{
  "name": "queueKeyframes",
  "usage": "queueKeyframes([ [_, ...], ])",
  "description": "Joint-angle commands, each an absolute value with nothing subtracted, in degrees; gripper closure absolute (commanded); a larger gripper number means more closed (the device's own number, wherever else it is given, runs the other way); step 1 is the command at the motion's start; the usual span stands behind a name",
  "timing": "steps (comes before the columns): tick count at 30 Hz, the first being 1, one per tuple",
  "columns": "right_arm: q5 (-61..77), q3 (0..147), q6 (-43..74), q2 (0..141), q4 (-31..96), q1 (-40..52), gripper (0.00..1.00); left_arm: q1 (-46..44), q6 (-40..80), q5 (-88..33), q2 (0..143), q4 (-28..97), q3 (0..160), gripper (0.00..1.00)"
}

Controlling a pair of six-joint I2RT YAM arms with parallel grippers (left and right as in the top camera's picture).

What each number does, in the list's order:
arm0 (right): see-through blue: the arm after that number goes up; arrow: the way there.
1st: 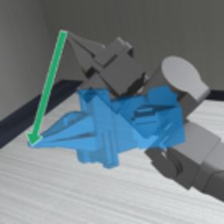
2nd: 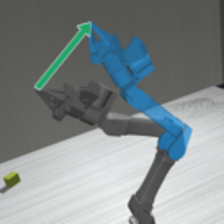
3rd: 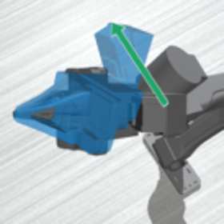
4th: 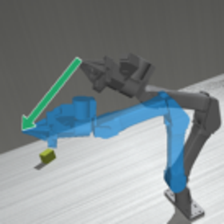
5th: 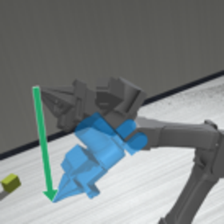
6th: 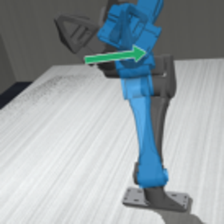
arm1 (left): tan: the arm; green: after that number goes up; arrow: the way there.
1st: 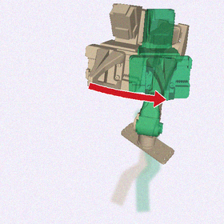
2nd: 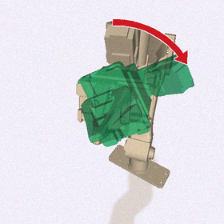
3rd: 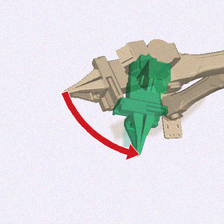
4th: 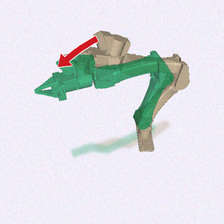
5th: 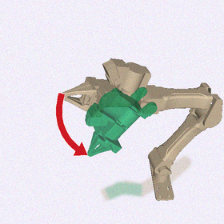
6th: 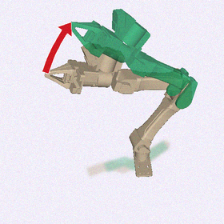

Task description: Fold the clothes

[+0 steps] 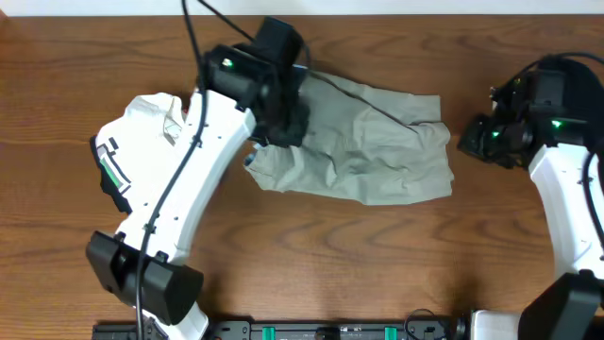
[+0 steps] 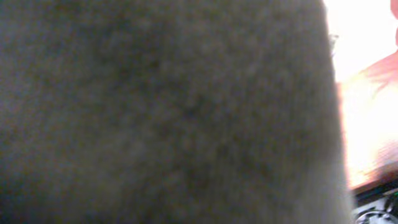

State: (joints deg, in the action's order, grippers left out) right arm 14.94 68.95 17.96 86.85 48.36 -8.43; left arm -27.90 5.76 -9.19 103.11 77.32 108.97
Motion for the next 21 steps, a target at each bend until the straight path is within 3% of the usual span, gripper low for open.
queueKeyframes([
  [1,14.87,69.34,19.68,85.56,49.04,-9.37,0.96,-30.74,7.60,-0.25,103.35,78.17,110.78,0.93],
  [6,22.87,69.32,15.62,85.84,48.45,-7.97,0.97,-30.65,10.35,3.33,104.14,79.53,110.72,0.93],
  [13,23.77,69.32,15.22,85.86,47.77,-5.52,0.97,-29.98,20.43,5.28,107.13,75.66,110.72,0.94],
  [21,24.23,69.32,14.48,85.89,48.38,-5.17,0.97,-23.73,16.80,14.04,107.26,88.58,110.85,0.94],
])
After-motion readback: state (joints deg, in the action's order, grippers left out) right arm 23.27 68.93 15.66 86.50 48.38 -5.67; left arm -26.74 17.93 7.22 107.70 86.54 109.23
